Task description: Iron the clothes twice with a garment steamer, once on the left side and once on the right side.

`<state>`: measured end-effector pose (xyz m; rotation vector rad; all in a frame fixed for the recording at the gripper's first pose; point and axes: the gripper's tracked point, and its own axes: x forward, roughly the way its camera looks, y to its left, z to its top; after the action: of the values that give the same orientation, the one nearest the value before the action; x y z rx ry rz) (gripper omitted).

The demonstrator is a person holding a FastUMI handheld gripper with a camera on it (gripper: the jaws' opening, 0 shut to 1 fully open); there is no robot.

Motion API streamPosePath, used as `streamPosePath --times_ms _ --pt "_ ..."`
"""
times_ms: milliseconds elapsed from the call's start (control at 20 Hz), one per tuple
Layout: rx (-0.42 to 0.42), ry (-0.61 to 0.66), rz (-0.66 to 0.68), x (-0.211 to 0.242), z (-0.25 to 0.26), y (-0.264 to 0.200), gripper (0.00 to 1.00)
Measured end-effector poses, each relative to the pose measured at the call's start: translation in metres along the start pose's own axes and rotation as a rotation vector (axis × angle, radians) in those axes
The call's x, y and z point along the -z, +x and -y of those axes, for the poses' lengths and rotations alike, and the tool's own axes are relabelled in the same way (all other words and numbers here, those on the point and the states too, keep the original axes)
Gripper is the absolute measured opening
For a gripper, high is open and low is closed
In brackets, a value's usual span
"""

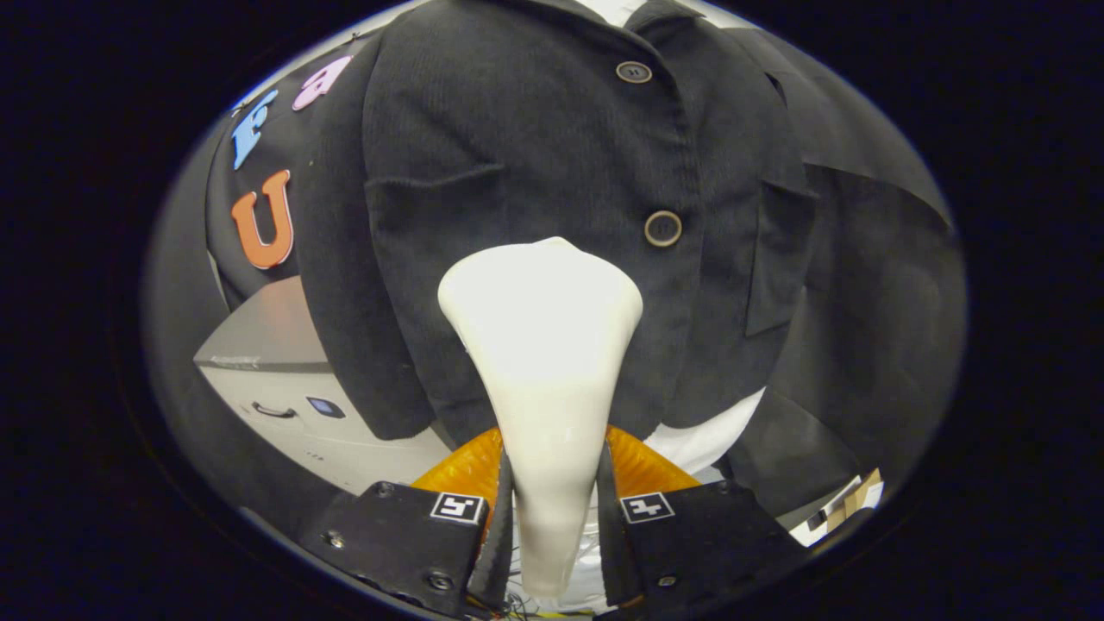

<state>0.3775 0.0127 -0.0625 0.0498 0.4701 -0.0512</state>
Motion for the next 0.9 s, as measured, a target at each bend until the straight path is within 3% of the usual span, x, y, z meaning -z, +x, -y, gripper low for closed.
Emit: streamPosePath --times_ms 900 --pt "0.044 0.016 -0.152 0.097 0.013 0.023 0.44"
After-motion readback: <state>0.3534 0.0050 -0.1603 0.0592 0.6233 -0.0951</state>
